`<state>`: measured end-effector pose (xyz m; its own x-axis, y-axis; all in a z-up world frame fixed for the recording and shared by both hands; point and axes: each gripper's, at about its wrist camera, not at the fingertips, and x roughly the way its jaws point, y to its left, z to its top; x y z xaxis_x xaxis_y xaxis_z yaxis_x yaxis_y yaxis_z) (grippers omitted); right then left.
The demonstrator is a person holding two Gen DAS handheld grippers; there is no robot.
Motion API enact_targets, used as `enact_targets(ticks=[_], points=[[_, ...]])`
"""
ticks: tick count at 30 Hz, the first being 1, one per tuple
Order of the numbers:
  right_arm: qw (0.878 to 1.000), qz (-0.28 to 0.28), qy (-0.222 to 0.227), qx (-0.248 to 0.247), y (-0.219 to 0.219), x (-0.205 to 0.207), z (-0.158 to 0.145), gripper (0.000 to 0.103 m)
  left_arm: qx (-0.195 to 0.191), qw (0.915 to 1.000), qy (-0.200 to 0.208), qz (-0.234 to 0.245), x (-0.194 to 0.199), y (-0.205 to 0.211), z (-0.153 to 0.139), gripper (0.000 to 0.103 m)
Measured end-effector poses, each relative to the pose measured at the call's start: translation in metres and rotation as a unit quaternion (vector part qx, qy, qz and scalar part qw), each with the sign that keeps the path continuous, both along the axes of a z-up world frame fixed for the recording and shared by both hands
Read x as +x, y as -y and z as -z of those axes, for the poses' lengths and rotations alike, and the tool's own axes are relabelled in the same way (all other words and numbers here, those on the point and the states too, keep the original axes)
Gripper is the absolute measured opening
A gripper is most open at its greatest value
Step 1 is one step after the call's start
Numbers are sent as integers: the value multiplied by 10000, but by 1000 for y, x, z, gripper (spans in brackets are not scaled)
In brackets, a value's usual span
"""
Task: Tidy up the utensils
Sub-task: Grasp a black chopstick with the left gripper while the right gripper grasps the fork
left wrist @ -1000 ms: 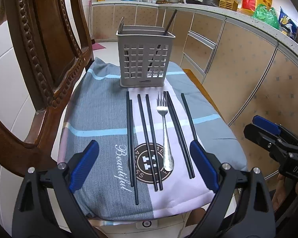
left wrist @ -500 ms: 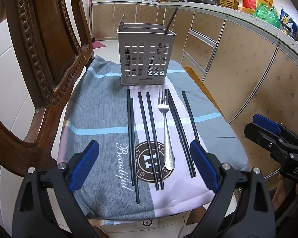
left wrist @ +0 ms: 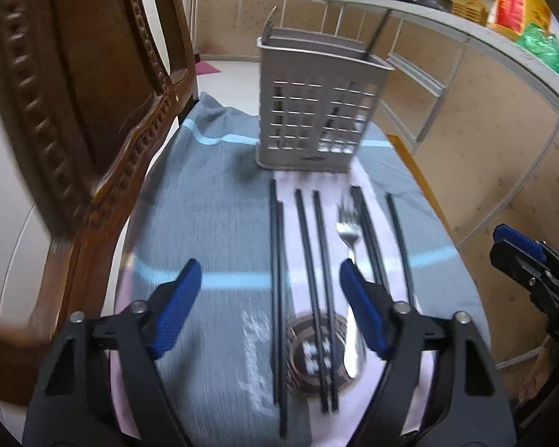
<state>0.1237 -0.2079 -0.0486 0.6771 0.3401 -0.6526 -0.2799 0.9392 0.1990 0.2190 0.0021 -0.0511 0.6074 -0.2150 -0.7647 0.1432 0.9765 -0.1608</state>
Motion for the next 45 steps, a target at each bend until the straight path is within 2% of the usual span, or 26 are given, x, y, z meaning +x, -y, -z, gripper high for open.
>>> enact_targets(ticks=[4,8,12,14,19,23,26,28,29,32,36,42,44,45], points=[[9994,-156,-282,103,10,41,17,31,151,9997,-176,-43,43,3,12,65],[9969,-408,-574,359,17,81,38,31,211,9990,-385,-124,84,7,25,57],[9951,-590,-715,353,14,101,52,30,365,9977,-575,-62,118,19,38,48],[9939,-689,-768,380,11,109,56,30,478,9966,-672,-62,129,23,44,45],[9911,-986,-837,321,1,125,66,29,559,9939,-950,-46,146,27,61,43],[9892,-1085,-934,315,-3,136,73,29,563,9933,-1008,6,152,29,66,41],[9874,-1166,-1004,358,-7,143,77,29,601,9936,-956,-7,156,29,68,35],[9869,-1178,-1042,371,-9,149,81,29,531,9939,-969,-42,161,28,69,21],[9866,-1179,-1064,382,-10,151,83,29,473,9940,-985,-55,163,27,69,8],[9845,-1215,-1193,412,-10,159,91,29,344,9945,-987,-29,166,22,70,8],[9820,-1270,-1303,504,-11,166,98,28,149,9969,-761,-91,160,6,54,8],[9759,-1391,-1522,710,-14,178,109,12,-185,9997,159,-36,108,-18,-25,7],[9760,-1426,-1491,690,-14,175,104,4,-304,9983,499,-31,85,-24,-51,7],[9767,-1433,-1454,670,-12,172,99,4,-359,9972,651,-28,72,-24,-64,7]])
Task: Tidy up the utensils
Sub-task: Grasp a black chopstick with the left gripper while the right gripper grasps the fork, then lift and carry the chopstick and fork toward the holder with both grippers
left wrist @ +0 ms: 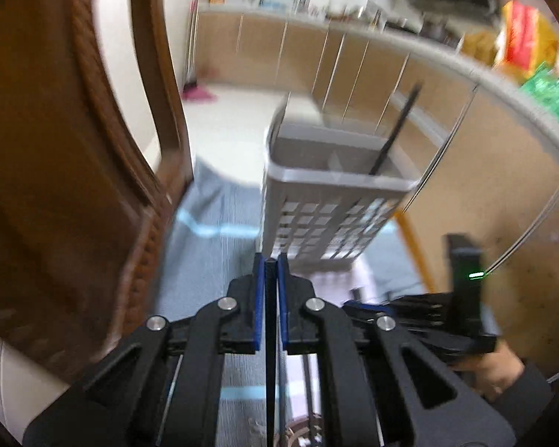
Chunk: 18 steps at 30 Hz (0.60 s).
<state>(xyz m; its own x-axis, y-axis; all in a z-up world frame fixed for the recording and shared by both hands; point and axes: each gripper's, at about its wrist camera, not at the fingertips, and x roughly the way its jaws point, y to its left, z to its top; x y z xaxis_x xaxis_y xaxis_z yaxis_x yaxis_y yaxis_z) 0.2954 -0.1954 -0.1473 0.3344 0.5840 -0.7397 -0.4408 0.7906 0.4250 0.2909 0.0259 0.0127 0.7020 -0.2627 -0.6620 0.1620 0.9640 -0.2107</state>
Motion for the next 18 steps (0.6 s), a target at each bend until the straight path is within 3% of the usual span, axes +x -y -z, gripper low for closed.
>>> enact_targets(ticks=[3,6,12,16,18], points=[[9999,102,130,-33,4,-10,-17,3,-37,9978,668,-24,-41,-8,-37,7],[9986,275,409,-172,8,-30,-45,2,-27,9944,1051,-137,-69,-9,-57,7],[9797,870,1660,-715,1,-106,-123,2,-245,9902,1360,-218,-113,-13,-60,7],[9398,1498,2854,-1137,-2,-169,-181,2,-145,9886,1495,-134,-129,-6,-55,7],[9032,1963,3529,-1452,-7,-210,-199,2,-108,9884,1513,-57,-137,-5,-55,7]])
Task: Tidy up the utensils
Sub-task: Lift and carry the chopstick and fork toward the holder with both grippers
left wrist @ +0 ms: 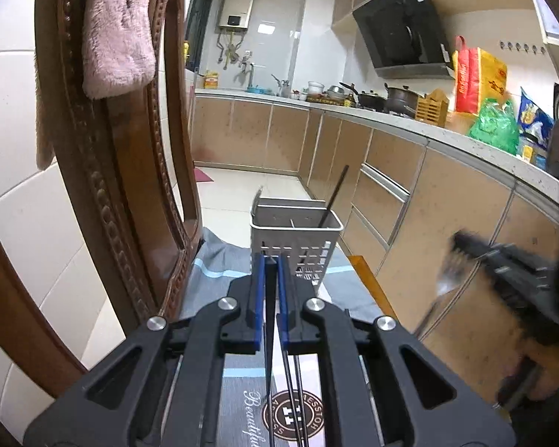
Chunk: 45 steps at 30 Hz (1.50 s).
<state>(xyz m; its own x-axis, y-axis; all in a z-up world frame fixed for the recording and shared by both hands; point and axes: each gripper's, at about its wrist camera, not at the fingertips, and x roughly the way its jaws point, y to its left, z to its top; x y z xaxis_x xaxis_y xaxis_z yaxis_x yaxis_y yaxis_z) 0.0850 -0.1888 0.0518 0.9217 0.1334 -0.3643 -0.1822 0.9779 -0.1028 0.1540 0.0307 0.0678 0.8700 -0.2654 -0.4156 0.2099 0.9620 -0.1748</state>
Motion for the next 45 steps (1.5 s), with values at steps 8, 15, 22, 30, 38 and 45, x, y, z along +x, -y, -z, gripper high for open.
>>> enact_targets(ticks=[8,15,22,30,38,45], points=[[9923,710,945,-378,-6,-69,-6,2,131,9999,-10,97,-21,-1,-5,7],[9920,786,872,-465,-10,-64,3,2,178,9997,-102,104,-27,-2,0,7],[9924,827,843,-358,-8,-58,3,2,164,9998,-109,68,-27,-8,0,7],[9899,937,1041,-219,-2,-44,-17,2,23,10000,20,93,-25,-15,-4,7],[9820,1176,1349,-598,-33,68,-74,2,-277,9996,86,28,-19,-32,-8,7],[9758,1557,1118,-1055,-68,172,-49,2,-443,9989,128,56,-15,-42,-10,7]])
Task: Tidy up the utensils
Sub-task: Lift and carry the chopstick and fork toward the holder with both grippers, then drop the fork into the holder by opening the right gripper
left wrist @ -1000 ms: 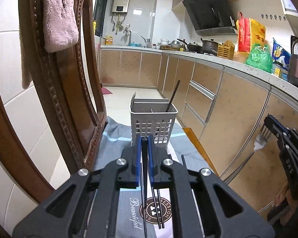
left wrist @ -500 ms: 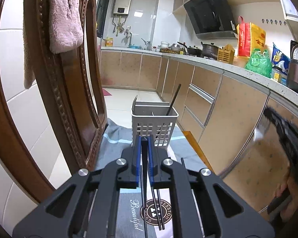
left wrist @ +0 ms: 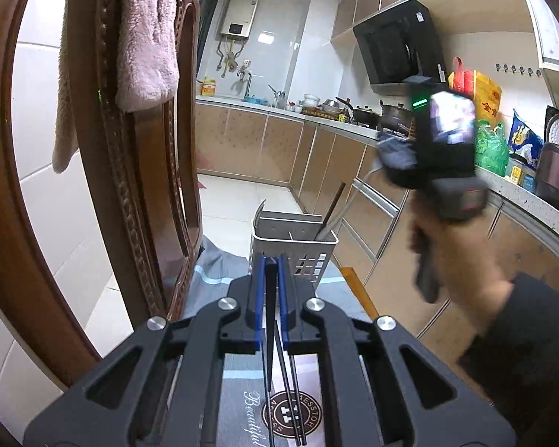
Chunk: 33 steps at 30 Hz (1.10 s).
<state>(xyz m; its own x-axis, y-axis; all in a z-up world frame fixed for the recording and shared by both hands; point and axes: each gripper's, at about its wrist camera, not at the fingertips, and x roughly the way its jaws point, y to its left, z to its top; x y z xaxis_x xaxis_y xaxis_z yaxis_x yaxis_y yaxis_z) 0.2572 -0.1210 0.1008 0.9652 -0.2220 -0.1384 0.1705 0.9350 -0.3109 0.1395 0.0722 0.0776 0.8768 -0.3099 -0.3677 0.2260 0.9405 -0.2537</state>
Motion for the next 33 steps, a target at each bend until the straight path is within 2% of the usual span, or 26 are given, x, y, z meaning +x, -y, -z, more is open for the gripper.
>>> enact_targets(ticks=[3,7,11,15,16,17,19,22,24,25,28,30,33], points=[[9997,244,-67,-72,-6,28,23,2,-51,10000,-37,-15,3,-6,2,7],[9987,435,-260,107,-8,51,61,2,-23,10000,-91,-19,5,-13,6,7],[9977,447,-460,199,-12,56,92,2,-58,9999,-105,-61,11,-17,6,7],[9961,417,-562,539,-4,46,106,4,-105,9998,-114,-82,14,-17,6,7],[9947,338,-656,718,1,39,106,13,-113,9998,-116,-88,14,-16,6,7],[9935,280,-720,841,4,34,107,33,-120,9998,-122,-86,15,-15,6,7],[9916,159,-623,1126,15,10,102,54,-159,9998,-118,-91,16,-16,6,7],[9832,-156,-274,1796,48,-50,87,70,-185,9997,-103,-110,14,-17,8,7],[9713,-295,-97,2359,77,-103,81,80,-198,9997,-113,-118,13,-17,9,7],[9660,-304,-22,2566,90,-128,82,89,-210,9996,-124,-116,13,-17,10,7],[9483,-143,-26,3169,118,-176,95,95,-297,9994,-159,-111,15,-15,7,7],[9319,3,-289,3615,133,-192,109,96,-368,9992,-84,-140,18,-13,-3,7],[9367,32,-446,3473,130,-191,113,96,-476,9985,79,-257,29,-9,-28,7]])
